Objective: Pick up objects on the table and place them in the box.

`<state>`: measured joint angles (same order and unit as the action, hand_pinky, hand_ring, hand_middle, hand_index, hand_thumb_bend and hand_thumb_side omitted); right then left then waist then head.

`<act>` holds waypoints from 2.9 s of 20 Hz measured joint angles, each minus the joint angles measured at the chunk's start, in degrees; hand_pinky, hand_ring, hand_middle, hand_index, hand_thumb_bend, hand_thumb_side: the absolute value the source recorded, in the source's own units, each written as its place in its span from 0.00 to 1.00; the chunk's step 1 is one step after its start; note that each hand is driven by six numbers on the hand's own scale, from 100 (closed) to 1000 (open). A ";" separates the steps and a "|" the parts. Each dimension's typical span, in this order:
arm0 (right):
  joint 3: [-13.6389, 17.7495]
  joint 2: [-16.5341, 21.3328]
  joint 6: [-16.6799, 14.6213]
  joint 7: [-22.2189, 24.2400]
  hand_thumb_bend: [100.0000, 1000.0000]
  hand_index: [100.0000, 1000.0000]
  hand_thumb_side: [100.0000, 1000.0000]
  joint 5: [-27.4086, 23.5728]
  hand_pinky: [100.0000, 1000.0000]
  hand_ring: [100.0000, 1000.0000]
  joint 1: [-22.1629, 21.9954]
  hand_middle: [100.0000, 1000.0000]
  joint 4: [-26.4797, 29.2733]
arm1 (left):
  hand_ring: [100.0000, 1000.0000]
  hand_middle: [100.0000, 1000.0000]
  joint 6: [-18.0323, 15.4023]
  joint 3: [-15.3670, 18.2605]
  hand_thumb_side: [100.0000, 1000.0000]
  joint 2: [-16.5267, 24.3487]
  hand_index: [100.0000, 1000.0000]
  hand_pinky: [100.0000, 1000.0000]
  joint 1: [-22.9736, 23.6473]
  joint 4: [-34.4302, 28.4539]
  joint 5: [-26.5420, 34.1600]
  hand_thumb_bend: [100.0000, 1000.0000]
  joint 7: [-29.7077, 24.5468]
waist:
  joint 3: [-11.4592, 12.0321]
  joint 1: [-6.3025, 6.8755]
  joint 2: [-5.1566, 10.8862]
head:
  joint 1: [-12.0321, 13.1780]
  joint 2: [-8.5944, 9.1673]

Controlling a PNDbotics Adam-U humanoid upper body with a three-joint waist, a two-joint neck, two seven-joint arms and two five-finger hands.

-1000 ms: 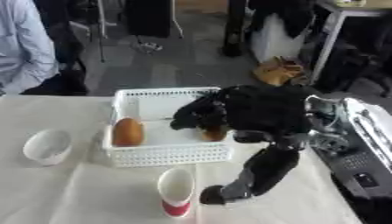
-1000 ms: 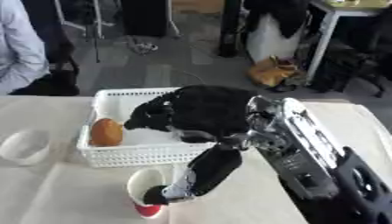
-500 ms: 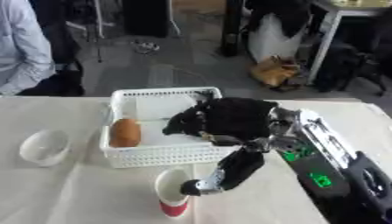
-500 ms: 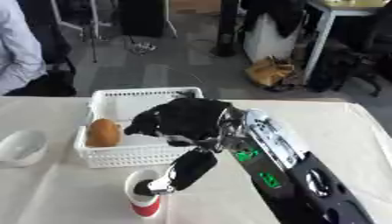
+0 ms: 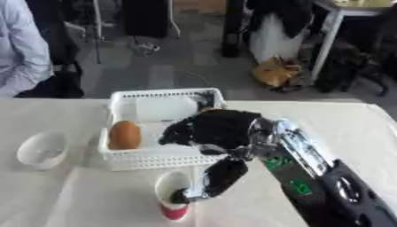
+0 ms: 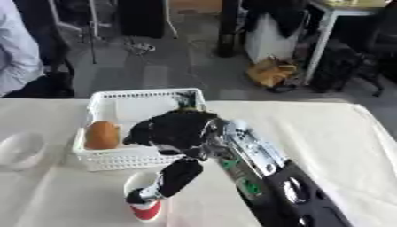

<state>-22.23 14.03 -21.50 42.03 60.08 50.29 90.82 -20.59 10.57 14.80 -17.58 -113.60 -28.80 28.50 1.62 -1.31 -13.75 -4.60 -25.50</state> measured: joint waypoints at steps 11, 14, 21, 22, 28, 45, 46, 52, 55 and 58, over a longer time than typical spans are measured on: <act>-0.47 -1.74 1.03 1.03 0.70 1.00 1.00 0.09 0.80 0.95 0.16 0.96 -3.35 | 0.83 0.89 0.06 0.00 1.00 -0.02 0.93 0.89 0.07 0.00 0.47 0.17 -0.34 | 0.01 -0.22 -0.07 | -0.37 -0.01; -0.54 -2.04 1.40 1.41 0.70 1.00 1.00 0.05 0.80 0.96 0.19 0.97 -4.14 | 0.83 0.89 0.13 0.00 1.00 -0.03 0.92 0.89 0.07 0.00 0.49 0.17 -0.41 | 0.08 -0.25 -0.07 | -0.46 -0.01; -0.96 -2.82 1.09 1.10 0.70 1.00 1.00 1.45 0.81 0.96 0.33 0.97 -7.50 | 0.83 0.88 0.12 0.00 1.00 -0.52 0.90 0.89 0.15 0.00 0.67 0.16 -0.49 | 0.55 -0.28 -0.08 | -0.83 -0.01; -1.06 -2.83 0.92 0.93 0.70 1.00 1.00 1.87 0.81 0.96 0.37 0.97 -8.01 | 0.83 0.88 0.11 0.00 1.00 -0.52 0.90 0.89 0.15 0.00 0.70 0.16 -0.51 | 0.56 -0.28 -0.10 | -0.90 -0.01; -1.73 -3.43 0.25 0.26 0.74 1.00 0.82 3.87 0.80 0.96 0.69 0.97 -10.74 | 0.82 0.86 0.17 0.00 1.00 -0.55 0.88 0.89 0.15 0.00 0.99 0.16 -0.71 | 0.85 -0.30 -0.32 | -1.17 -0.01; -1.48 -4.82 0.60 0.61 0.78 1.00 0.62 7.71 0.76 0.95 2.19 0.97 -16.83 | 0.82 0.83 0.22 -0.01 1.00 -1.11 0.84 0.90 0.15 0.00 1.85 0.15 -1.51 | 1.56 -0.32 -0.76 | -1.74 0.06; -1.38 -4.83 0.46 0.46 0.78 1.00 0.62 7.80 0.76 0.95 2.20 0.97 -17.08 | 0.82 0.83 0.24 -0.01 1.00 -1.25 0.84 0.90 0.15 0.00 1.88 0.15 -1.57 | 1.56 -0.32 -0.78 | -1.77 0.06; -1.23 -5.42 -0.10 -0.09 0.77 1.00 0.66 7.95 0.76 0.95 2.65 0.96 -17.95 | 0.82 0.83 0.31 -0.02 1.00 -1.51 0.84 0.91 0.15 0.00 1.95 0.15 -1.92 | 1.62 -0.33 -0.80 | -1.98 0.06; -1.22 -5.72 -0.24 -0.23 0.77 1.00 0.65 8.17 0.75 0.94 2.68 0.96 -18.54 | 0.82 0.82 0.32 -0.03 1.00 -1.52 0.83 0.91 0.15 0.00 1.98 0.14 -2.05 | 1.93 -0.33 -0.82 | -2.10 0.07; -1.22 -5.89 -0.45 -0.44 0.74 1.00 0.67 8.73 0.73 0.92 2.73 0.95 -19.34 | 0.82 0.82 0.32 -0.04 1.00 -1.54 0.83 0.91 0.15 0.00 2.03 0.14 -2.21 | 2.31 -0.35 -0.96 | -2.18 0.11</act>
<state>-23.44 8.15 -21.95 41.59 68.82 53.02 71.48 -20.27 10.53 13.26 -17.43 -113.60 -26.76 26.29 3.93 -1.66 -14.71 -6.78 -25.38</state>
